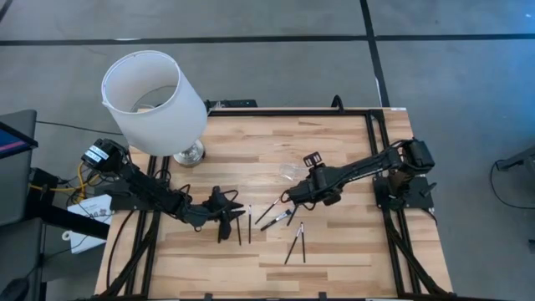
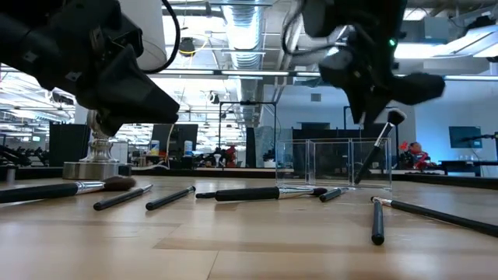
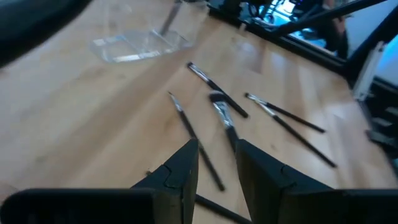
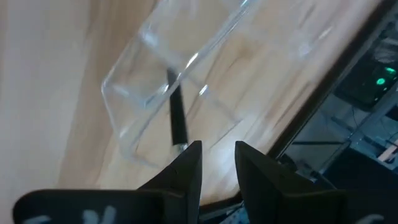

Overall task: Put items in baskets/containers
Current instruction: Put the black highlighter brush into the transparent organizer

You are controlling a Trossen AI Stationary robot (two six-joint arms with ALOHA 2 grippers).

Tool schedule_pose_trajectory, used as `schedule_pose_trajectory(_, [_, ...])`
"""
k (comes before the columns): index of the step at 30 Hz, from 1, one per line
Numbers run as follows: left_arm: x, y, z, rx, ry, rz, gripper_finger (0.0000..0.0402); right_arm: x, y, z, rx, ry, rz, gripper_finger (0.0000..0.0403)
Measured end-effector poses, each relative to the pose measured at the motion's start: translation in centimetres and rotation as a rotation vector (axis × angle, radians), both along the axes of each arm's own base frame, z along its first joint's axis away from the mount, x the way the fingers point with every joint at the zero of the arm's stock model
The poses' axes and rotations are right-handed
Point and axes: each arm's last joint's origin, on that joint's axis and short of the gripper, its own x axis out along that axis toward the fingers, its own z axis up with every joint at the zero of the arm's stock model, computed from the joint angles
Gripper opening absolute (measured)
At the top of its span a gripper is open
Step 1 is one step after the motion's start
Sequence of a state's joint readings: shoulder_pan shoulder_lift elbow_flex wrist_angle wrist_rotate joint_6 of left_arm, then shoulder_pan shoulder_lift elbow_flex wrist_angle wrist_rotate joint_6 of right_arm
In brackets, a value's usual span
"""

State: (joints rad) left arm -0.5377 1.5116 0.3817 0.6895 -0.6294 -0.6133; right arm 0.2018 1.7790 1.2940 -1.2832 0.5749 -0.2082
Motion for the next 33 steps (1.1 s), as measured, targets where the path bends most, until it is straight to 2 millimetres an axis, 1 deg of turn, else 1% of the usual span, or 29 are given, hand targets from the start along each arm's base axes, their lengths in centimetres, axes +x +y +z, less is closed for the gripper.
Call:
schedule_pose_trajectory(2, [0.0, -0.1, 0.0, -0.033, 0.002, -0.009, 0.0105, 0.5, 0.4, 0.9, 0.006, -0.041, 0.005, 0.0088])
schedule_pose_trajectory(5, [0.5, -0.4, 0.4, -0.028, 0.025, -0.017, 0.0105, 1.2, 1.2, 2.3, 0.021, -0.104, 0.023, 0.0088])
schedule_pose_trajectory(10, [1.9, -1.3, 1.5, 0.030, 0.152, -0.009, 0.0105, 2.2, 2.3, 4.2, 0.048, -0.228, 0.020, 0.0088])
schedule_pose_trajectory(12, [2.2, -1.7, 2.0, 0.033, 0.204, 0.006, 0.0105, 2.6, 2.5, 4.6, 0.060, -0.275, 0.008, 0.0088])
schedule_pose_trajectory(15, [2.2, -2.3, 2.6, 0.031, 0.283, 0.025, 0.0105, 2.8, 2.7, 4.8, 0.069, -0.311, 0.002, 0.0088])
schedule_pose_trajectory(19, [1.8, -3.1, 3.1, -0.015, 0.372, 0.061, 0.0098, 2.9, 2.7, 4.8, 0.072, -0.323, 0.002, 0.0088])
schedule_pose_trajectory(21, [1.3, -3.3, 3.0, -0.057, 0.428, 0.074, 0.0092, 3.0, 2.7, 4.8, 0.073, -0.324, 0.002, 0.0088])
schedule_pose_trajectory(26, [-0.2, -2.9, 2.1, -0.110, 0.599, 0.135, 0.0082, 3.3, 2.8, 4.8, 0.084, -0.365, 0.002, 0.0088])
schedule_pose_trajectory(33, [-1.5, -2.1, 0.7, -0.123, 0.655, 0.201, 0.0087, 4.0, 2.4, 4.9, 0.096, -0.421, -0.005, 0.0088])
